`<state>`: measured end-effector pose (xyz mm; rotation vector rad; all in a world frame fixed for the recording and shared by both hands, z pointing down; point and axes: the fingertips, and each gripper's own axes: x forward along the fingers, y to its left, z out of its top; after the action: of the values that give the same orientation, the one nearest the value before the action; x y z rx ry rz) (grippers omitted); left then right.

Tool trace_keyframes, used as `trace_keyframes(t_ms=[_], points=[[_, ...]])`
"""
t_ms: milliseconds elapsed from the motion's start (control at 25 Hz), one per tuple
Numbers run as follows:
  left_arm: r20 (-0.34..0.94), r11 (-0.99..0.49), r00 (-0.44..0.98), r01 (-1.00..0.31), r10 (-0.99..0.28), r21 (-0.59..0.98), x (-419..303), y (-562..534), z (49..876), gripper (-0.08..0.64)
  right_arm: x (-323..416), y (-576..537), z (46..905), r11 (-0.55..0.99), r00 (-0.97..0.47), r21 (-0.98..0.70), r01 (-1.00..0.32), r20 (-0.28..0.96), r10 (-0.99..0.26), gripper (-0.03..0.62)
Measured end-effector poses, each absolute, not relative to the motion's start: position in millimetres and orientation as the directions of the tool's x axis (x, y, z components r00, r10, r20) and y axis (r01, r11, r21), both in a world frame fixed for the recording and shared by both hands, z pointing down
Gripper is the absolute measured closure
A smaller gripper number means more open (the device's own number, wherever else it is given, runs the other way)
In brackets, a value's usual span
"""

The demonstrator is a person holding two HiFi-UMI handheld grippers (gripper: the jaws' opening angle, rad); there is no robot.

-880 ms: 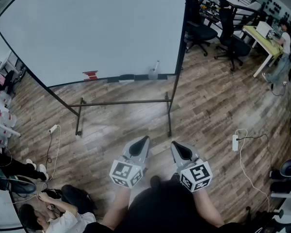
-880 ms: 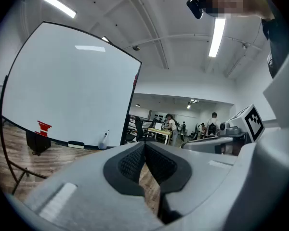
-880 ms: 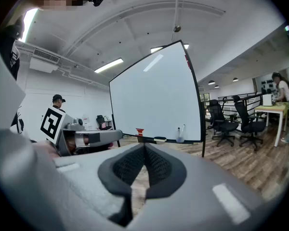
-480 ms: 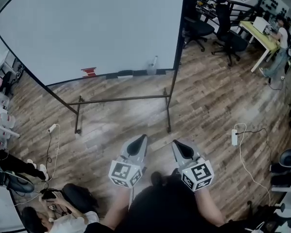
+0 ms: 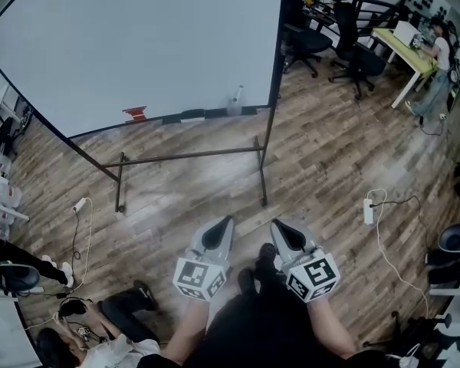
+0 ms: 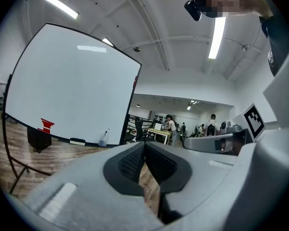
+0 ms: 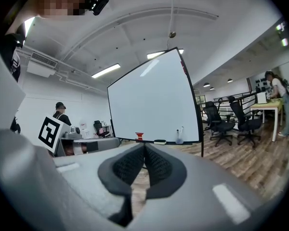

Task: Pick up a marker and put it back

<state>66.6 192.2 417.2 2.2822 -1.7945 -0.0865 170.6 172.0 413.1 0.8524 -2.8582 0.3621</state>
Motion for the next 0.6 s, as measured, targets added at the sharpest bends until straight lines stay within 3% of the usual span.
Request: trace_keyframes(t_ms=[600], points=[[0.116, -0.207, 0.226, -0.966, -0.967, 0.153, 49.1, 120.3, 413.0, 0.551, 135.9, 88.5, 413.8, 0.819, -0.849, -0.223, -0.528, 0.166, -0.502, 0.589]])
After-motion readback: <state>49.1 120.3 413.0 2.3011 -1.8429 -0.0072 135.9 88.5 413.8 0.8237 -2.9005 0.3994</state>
